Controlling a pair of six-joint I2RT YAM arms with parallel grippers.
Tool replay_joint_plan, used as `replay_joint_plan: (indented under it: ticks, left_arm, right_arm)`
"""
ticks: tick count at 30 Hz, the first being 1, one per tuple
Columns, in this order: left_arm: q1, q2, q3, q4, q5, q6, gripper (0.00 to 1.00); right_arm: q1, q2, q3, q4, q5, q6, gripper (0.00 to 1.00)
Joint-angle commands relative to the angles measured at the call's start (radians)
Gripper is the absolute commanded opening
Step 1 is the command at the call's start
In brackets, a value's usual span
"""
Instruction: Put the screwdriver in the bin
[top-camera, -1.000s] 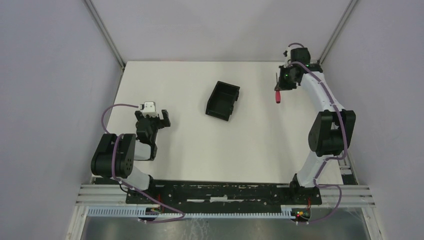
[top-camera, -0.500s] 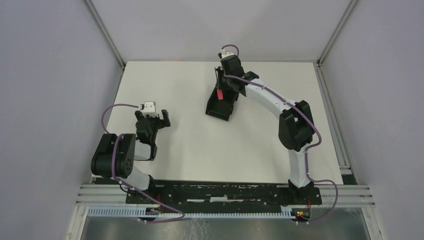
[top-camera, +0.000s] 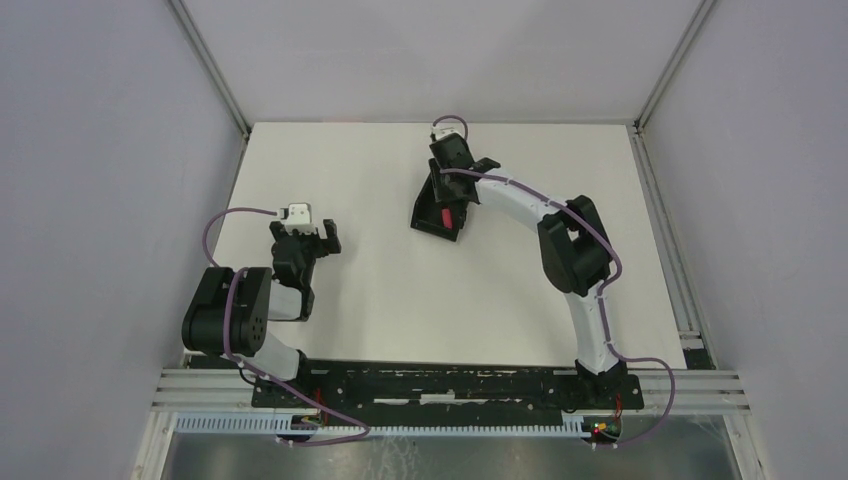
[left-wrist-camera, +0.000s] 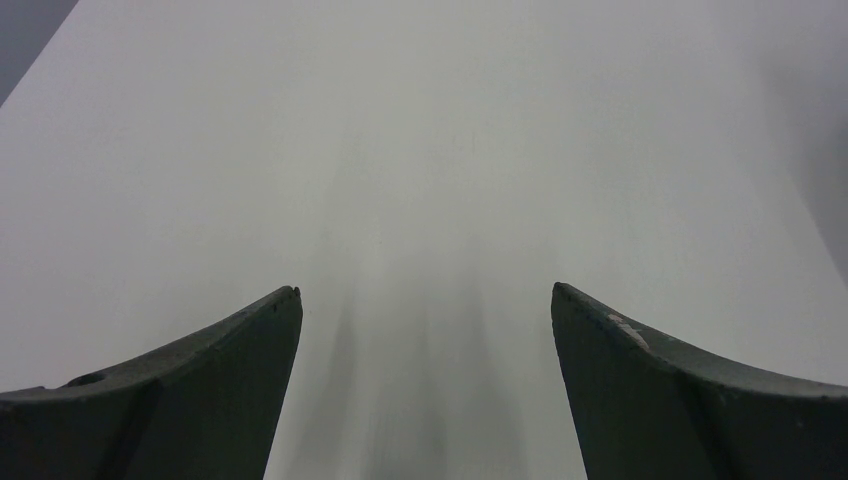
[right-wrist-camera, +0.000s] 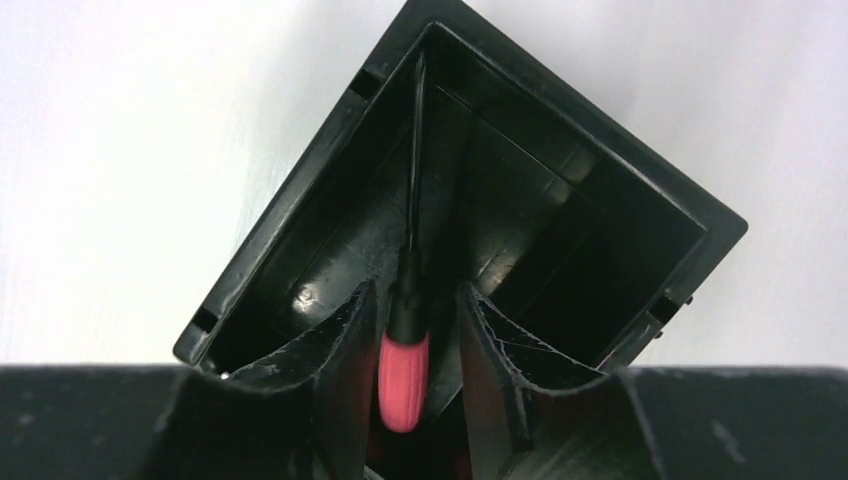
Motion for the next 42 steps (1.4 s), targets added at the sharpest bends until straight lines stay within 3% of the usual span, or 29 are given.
replay_joint_plan:
  ticks: [1,8,10,11,12,15,24,35,42]
  left_arm:
    - [0.004,-0.007,0.011,0.030,0.010,-0.014,1.00]
    - [0.004,-0.007,0.011,0.030,0.010,-0.014,1.00]
    - [0.004,-0.007,0.011,0.030,0.010,-0.014,1.00]
    - [0.004,-0.007,0.011,0.030,0.009,-0.014,1.00]
    - [0.004,-0.007,0.011,0.030,0.010,-0.014,1.00]
    - [0.004,-0.007,0.011,0.030,0.009,-0.014,1.00]
    - [0.004,-0.007,0.011,0.030,0.009,-0.014,1.00]
    - [0.004,-0.007,0.011,0.030,0.009,-0.014,1.00]
    - [0.004,-0.007,0.011,0.030,0.008,-0.014,1.00]
  right_arm:
    - [0.010,-0.036,0.056,0.015,0.066,0.006,0.43]
    - [0.011,-0.156,0.117,0.009,0.118,-0.041,0.54]
    - [0.008,-0.211,0.099,0.019,0.139,-0.071,0.77]
    - [0.006,-0.249,0.075,0.033,0.143,-0.095,0.96]
    - [0.003,-0.294,0.042,0.057,0.146,-0.120,0.98]
    - [-0.006,-0.430,-0.108,0.175,0.174,-0.203,0.98]
    - [-0.048,-0.920,-0.773,0.671,0.293,-0.459,0.98]
    - [-0.199,-1.225,-1.334,0.797,0.340,-0.428,0.98]
    - [-0.260,-1.292,-1.549,0.860,0.324,-0.337,0.98]
